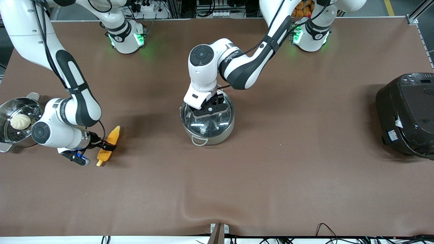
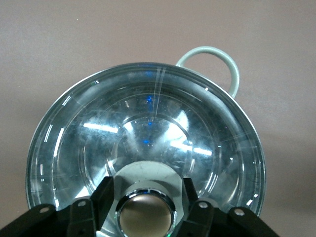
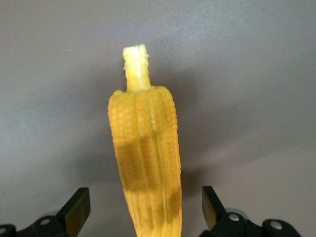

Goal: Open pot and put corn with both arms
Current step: 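Grasp the lid knob with the left gripper while the right gripper lowers to the corn, then close the right gripper on the yellow corn cob, then lift the lid with the left gripper while the right gripper lifts the corn, then carry the corn over the pot while the left gripper lowers the lid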

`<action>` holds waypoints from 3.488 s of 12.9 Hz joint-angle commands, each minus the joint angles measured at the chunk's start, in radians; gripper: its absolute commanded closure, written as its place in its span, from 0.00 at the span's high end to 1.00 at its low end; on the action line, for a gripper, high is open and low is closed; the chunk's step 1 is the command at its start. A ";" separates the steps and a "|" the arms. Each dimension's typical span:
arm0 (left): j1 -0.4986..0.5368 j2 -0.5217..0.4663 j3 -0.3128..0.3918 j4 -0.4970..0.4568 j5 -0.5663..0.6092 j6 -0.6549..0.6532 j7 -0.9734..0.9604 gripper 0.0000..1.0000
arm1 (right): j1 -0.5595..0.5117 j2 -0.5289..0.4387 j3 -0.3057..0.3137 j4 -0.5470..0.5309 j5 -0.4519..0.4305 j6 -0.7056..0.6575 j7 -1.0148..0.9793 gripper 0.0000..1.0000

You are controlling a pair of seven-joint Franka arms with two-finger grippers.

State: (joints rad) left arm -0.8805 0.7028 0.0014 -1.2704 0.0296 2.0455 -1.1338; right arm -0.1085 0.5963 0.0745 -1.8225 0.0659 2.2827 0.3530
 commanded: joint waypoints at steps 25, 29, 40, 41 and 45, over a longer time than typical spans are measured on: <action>0.593 -0.362 0.003 -0.127 -0.008 -0.380 0.854 0.00 | 0.517 -0.069 0.001 0.416 -0.066 -0.588 0.062 0.00; 0.704 -0.387 0.002 -0.370 -0.030 -0.173 0.942 0.00 | 0.628 -0.060 0.002 0.422 -0.025 -0.491 0.251 0.00; 0.712 -0.270 0.002 -0.764 -0.027 0.420 0.953 0.00 | 0.763 0.039 0.001 0.420 -0.035 -0.377 0.282 0.00; 0.710 -0.269 0.002 -0.764 -0.027 0.420 0.953 0.00 | 0.774 0.039 0.001 0.420 -0.037 -0.377 0.282 0.00; 0.715 -0.260 0.002 -0.753 -0.027 0.420 0.956 1.00 | 0.780 0.049 0.001 0.420 -0.038 -0.377 0.296 0.00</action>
State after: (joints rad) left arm -0.1778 0.4513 0.0134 -2.0263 0.0173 2.4591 -0.2036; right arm 0.6592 0.6285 0.0860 -1.4299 0.0250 1.9138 0.6273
